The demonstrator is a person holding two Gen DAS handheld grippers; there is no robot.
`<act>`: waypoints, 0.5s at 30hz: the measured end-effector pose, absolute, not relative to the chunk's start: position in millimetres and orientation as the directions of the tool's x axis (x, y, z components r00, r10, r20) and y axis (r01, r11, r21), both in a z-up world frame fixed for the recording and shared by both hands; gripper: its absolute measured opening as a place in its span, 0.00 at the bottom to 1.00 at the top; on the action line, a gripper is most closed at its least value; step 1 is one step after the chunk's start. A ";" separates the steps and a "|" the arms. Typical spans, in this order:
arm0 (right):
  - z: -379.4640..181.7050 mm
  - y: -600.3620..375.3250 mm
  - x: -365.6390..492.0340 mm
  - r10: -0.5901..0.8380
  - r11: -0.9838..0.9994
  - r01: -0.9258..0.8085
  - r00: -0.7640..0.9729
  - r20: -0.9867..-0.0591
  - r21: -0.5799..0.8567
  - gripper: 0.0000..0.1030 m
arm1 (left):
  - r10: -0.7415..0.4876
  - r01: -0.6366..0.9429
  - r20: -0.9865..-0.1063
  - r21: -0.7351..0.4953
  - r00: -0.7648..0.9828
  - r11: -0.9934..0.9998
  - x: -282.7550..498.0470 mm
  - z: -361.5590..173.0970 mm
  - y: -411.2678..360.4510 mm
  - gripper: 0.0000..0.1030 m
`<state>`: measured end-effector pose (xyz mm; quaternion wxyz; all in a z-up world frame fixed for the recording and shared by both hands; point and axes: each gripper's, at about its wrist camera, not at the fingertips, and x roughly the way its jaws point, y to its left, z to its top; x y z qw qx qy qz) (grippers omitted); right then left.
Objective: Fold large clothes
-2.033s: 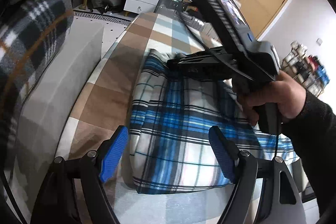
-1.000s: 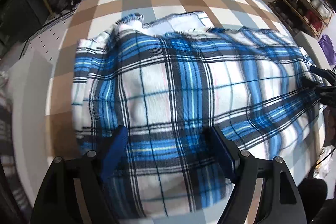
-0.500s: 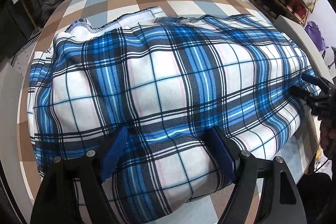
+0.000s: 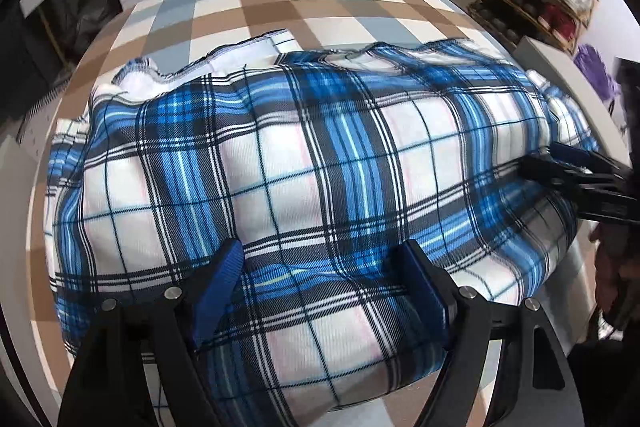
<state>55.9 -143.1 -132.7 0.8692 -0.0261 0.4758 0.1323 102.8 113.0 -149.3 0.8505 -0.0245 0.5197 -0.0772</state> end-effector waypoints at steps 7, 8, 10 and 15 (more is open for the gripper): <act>-115.8 -168.8 44.7 0.324 0.943 -0.253 0.543 -0.775 0.216 1.00 | -0.158 0.084 -0.840 -0.134 0.519 0.987 90.0 -136.1 112.0 0.74; -108.1 -180.4 40.6 0.351 0.935 -0.247 0.551 -0.757 0.254 1.00 | -0.169 0.086 -0.827 -0.145 0.536 0.986 88.1 -131.3 111.8 0.74; -95.5 -198.8 30.2 0.359 0.934 -0.224 0.585 -0.728 0.280 1.00 | -0.181 0.096 -0.796 -0.154 0.578 0.983 85.1 -120.3 109.9 0.74; -89.5 -224.5 14.6 0.429 0.900 -0.203 0.562 -0.707 0.385 1.00 | -0.156 0.120 -0.767 -0.104 0.622 0.987 87.5 -111.9 96.0 0.74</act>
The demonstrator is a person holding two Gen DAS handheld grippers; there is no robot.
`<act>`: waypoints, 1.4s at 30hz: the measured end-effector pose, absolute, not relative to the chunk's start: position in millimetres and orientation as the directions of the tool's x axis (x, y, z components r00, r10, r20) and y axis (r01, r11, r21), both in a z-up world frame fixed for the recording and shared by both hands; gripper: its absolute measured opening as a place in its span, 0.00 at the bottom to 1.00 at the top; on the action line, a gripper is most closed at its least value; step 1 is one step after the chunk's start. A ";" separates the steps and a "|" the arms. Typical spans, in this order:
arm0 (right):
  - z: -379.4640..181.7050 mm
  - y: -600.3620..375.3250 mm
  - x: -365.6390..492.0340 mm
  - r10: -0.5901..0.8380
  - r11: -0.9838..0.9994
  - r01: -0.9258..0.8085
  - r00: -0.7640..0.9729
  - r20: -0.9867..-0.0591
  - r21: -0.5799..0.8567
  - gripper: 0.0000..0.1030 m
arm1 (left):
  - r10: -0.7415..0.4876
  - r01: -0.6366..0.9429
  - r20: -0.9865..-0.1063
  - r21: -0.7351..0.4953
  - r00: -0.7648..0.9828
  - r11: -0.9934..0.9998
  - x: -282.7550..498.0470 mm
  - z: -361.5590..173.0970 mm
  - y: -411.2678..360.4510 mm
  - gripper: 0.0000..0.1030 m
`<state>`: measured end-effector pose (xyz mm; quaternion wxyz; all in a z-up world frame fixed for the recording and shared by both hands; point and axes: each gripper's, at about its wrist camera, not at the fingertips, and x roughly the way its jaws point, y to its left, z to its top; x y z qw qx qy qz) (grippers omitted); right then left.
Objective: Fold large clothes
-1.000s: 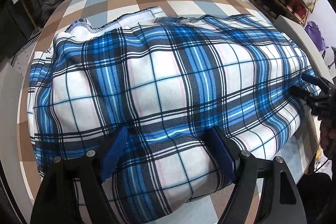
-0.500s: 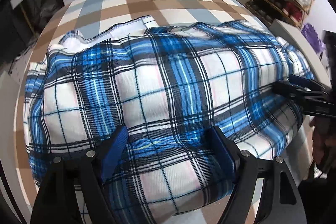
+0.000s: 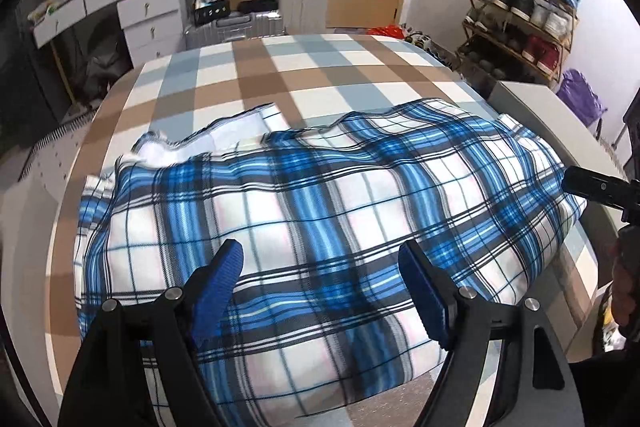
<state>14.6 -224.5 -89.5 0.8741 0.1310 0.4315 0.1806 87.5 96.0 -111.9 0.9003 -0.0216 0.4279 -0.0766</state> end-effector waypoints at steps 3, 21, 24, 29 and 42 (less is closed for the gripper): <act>-105.2 -223.1 21.1 0.426 0.901 -0.169 0.518 -0.742 0.399 1.00 | -0.141 0.132 -0.792 -0.076 0.595 0.988 93.0 -119.4 86.8 0.74; -124.0 -282.9 -36.4 0.530 0.760 0.041 0.538 -0.655 0.649 1.00 | -0.113 0.152 -0.825 -0.033 0.553 0.988 97.5 -129.2 60.5 0.74; -130.2 -290.5 -34.9 0.541 0.735 0.078 0.532 -0.651 0.674 1.00 | -0.114 0.162 -0.823 -0.027 0.557 0.986 98.4 -128.1 51.9 0.74; -134.2 -296.8 -21.4 0.507 0.736 0.135 0.540 -0.672 0.664 1.00 | -0.121 0.175 -0.826 -0.027 0.550 0.984 100.3 -131.7 42.5 0.74; -133.6 -310.2 22.5 0.445 0.748 0.198 0.559 -0.700 0.634 1.00 | -0.062 0.170 -0.830 0.040 0.554 0.985 110.7 -140.0 31.0 0.74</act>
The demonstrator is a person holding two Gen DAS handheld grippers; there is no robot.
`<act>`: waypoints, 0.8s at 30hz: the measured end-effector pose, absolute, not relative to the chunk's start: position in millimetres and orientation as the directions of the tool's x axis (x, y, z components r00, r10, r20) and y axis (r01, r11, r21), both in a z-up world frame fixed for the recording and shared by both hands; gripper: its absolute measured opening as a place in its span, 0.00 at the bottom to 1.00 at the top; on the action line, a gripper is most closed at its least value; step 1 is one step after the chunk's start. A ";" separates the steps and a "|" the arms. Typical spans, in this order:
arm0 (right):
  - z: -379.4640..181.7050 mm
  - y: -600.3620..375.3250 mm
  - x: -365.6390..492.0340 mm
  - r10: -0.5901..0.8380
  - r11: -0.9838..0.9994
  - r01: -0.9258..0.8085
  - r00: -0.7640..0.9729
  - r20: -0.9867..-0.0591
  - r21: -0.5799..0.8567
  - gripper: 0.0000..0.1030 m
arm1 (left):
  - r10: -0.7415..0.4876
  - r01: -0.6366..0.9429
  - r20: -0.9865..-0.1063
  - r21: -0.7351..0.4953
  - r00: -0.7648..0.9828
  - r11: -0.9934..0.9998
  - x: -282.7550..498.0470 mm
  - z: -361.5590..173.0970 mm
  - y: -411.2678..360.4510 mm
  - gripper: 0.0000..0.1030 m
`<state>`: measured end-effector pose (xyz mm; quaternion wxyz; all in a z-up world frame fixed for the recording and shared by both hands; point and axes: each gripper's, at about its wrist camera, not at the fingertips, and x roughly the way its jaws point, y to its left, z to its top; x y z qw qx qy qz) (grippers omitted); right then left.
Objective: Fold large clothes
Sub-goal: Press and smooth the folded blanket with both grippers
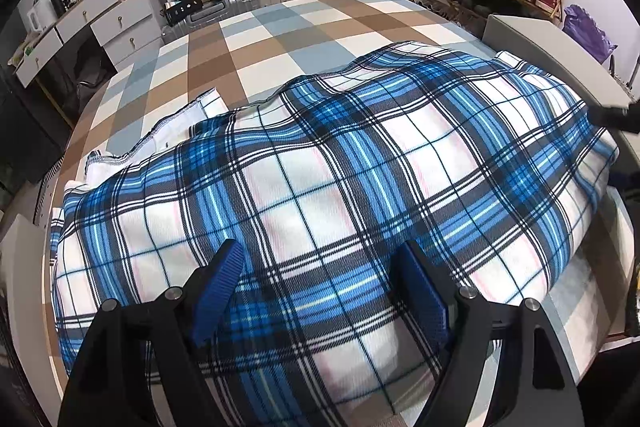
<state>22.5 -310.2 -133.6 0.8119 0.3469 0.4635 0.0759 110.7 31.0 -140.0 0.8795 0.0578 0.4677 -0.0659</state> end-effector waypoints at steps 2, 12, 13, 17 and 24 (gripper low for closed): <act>-129.8 -308.2 21.5 0.484 0.734 0.138 0.581 -0.654 0.665 1.00 | -0.061 0.173 -0.831 0.043 0.552 0.984 111.9 -141.1 30.4 0.76; -131.9 -289.8 16.9 0.516 0.752 0.054 0.571 -0.638 0.657 1.00 | -0.073 0.177 -0.834 0.031 0.548 0.984 112.1 -141.5 30.9 0.77; -134.1 -291.0 16.0 0.497 0.760 0.080 0.569 -0.655 0.645 1.00 | -0.074 0.177 -0.834 0.029 0.547 0.984 112.0 -141.6 31.0 0.77; -137.5 -291.7 16.2 0.505 0.746 0.106 0.553 -0.662 0.658 1.00 | -0.074 0.179 -0.834 0.030 0.547 0.983 112.7 -141.9 30.0 0.77; -143.6 -304.0 11.0 0.615 0.612 0.144 0.531 -0.583 0.778 1.00 | -0.076 0.184 -0.833 0.031 0.548 0.982 111.7 -141.8 29.4 0.77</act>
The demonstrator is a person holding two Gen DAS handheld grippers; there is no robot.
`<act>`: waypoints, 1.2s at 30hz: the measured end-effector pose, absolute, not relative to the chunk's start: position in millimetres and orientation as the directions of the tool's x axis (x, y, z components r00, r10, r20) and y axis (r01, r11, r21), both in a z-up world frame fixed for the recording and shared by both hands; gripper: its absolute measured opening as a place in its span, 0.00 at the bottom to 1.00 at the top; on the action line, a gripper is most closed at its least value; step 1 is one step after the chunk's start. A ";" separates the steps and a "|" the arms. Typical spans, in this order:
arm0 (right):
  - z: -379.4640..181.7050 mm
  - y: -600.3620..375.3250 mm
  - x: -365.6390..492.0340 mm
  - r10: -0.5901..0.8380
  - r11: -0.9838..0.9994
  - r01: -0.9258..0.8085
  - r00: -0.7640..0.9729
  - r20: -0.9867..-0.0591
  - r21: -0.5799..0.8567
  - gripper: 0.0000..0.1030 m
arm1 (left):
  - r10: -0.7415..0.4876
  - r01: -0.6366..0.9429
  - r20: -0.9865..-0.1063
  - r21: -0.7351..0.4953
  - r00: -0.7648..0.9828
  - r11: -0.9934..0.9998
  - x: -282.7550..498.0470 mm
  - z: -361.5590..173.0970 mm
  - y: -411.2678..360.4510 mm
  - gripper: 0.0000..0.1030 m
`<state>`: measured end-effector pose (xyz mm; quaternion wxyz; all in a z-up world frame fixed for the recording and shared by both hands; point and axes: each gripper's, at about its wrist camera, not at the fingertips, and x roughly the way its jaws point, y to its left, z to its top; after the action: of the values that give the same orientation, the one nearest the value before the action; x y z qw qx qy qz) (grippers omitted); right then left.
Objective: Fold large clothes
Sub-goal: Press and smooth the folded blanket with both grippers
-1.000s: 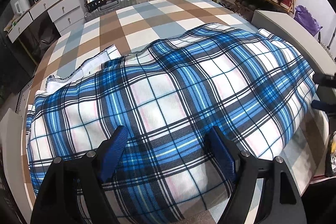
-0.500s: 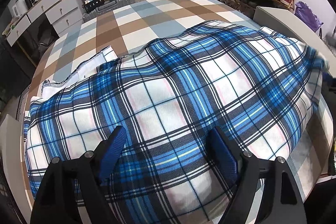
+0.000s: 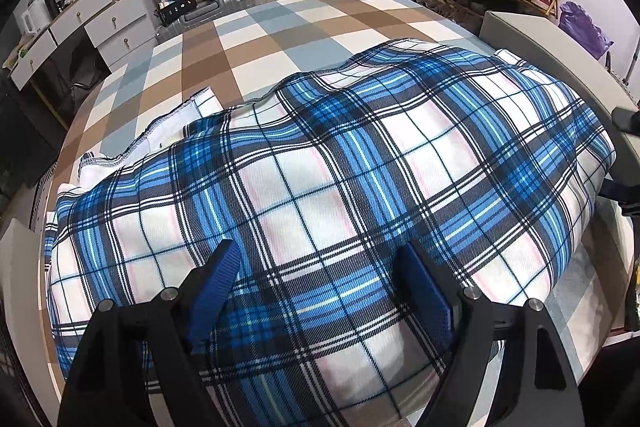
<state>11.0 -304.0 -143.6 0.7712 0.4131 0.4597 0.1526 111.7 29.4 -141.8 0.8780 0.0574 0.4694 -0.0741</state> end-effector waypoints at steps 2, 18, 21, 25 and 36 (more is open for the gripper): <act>-144.6 -301.9 17.5 0.619 0.603 0.155 0.527 -0.582 0.783 1.00 | -0.075 0.182 -0.833 0.031 0.548 0.983 111.6 -142.0 29.1 0.77; -117.7 -279.3 20.2 0.576 0.715 0.018 0.553 -0.602 0.699 1.00 | -0.064 0.186 -0.831 0.048 0.552 0.981 112.5 -144.8 28.8 0.81; -135.7 -291.9 12.5 0.575 0.695 0.109 0.509 -0.641 0.711 1.00 | -0.062 0.185 -0.829 0.051 0.556 0.981 112.1 -145.0 28.3 0.81; -145.7 -296.1 5.2 0.583 0.672 0.155 0.492 -0.647 0.724 1.00 | -0.064 0.184 -0.828 0.047 0.557 0.982 110.5 -145.4 29.3 0.81; -142.4 -259.6 59.7 0.585 0.716 0.085 0.470 -0.661 0.693 1.00 | -0.064 0.181 -0.824 0.047 0.563 0.982 109.6 -146.1 30.9 0.81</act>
<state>59.7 -259.6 -142.4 0.7860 0.3420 0.4899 0.1589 109.6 30.9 -146.1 0.8816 0.0634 0.4624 -0.0695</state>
